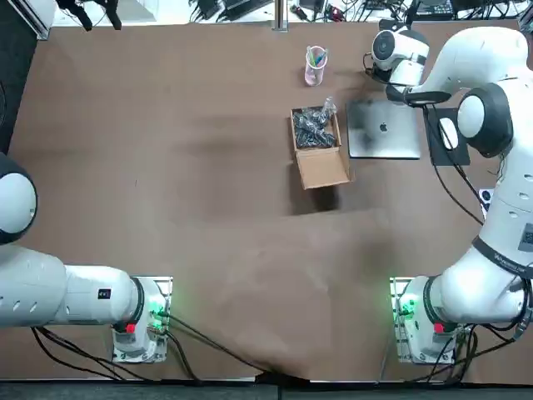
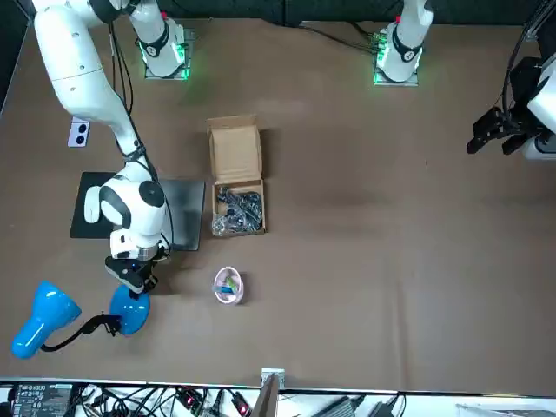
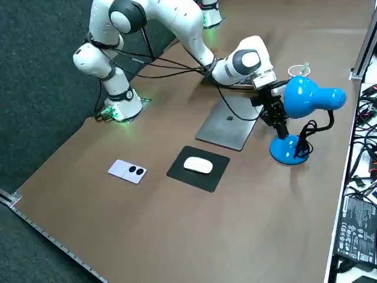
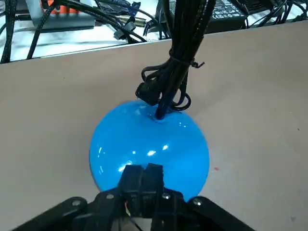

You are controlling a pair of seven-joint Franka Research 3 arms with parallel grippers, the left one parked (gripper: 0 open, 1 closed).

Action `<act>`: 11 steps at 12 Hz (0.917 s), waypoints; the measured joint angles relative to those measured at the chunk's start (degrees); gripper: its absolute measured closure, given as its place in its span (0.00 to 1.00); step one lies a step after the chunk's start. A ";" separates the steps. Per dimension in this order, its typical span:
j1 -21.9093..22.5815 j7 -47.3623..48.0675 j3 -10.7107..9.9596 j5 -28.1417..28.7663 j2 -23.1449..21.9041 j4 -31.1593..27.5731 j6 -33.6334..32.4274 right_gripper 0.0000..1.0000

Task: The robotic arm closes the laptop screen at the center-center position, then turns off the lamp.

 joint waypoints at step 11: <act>-0.56 0.00 0.01 0.00 0.06 0.44 1.06 0.98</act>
